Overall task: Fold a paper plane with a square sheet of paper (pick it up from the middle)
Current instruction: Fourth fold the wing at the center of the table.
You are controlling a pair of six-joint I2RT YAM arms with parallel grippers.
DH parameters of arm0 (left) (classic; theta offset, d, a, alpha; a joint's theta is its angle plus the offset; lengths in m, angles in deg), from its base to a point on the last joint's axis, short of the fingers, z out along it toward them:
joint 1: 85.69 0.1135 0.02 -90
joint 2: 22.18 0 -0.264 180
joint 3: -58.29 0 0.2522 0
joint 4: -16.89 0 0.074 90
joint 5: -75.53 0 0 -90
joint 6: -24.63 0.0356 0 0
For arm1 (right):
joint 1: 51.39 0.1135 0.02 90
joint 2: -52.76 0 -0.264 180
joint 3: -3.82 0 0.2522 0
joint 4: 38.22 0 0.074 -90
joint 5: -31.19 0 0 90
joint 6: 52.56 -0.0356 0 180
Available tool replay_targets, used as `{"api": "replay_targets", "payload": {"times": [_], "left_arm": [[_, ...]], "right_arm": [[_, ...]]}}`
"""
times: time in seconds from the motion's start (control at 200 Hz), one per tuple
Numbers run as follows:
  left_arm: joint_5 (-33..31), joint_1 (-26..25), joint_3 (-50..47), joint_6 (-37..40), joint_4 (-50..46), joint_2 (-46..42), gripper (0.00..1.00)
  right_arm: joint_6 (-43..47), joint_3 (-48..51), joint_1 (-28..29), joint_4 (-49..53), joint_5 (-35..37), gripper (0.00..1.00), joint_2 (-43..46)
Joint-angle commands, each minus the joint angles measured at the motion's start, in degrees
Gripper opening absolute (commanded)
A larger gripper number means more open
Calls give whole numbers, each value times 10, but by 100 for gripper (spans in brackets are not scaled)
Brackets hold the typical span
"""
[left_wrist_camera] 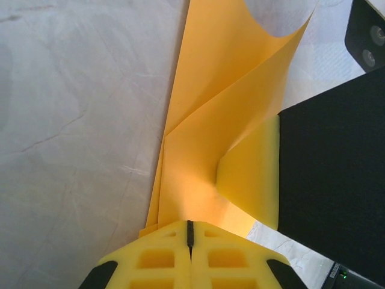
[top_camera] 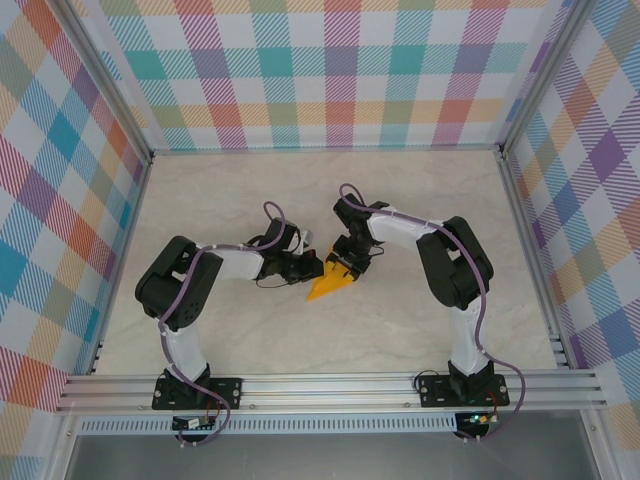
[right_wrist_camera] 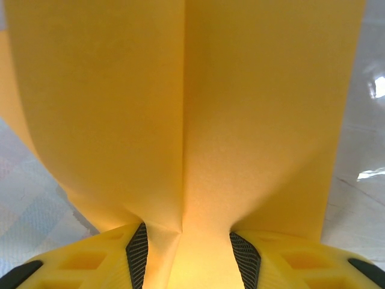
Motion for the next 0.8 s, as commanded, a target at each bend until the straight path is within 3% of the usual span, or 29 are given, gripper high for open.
{"api": "replay_targets", "payload": {"times": [0.0,0.605,0.795], "left_arm": [[-14,-5,12,7,-17,8,5],[-36,-5,13,20,-49,10,1],[-33,-5,14,29,-63,12,0]], "right_arm": [[2,49,5,40,48,46,-85],[0,51,5,41,48,44,-84],[-1,50,5,38,47,36,-83]]}}
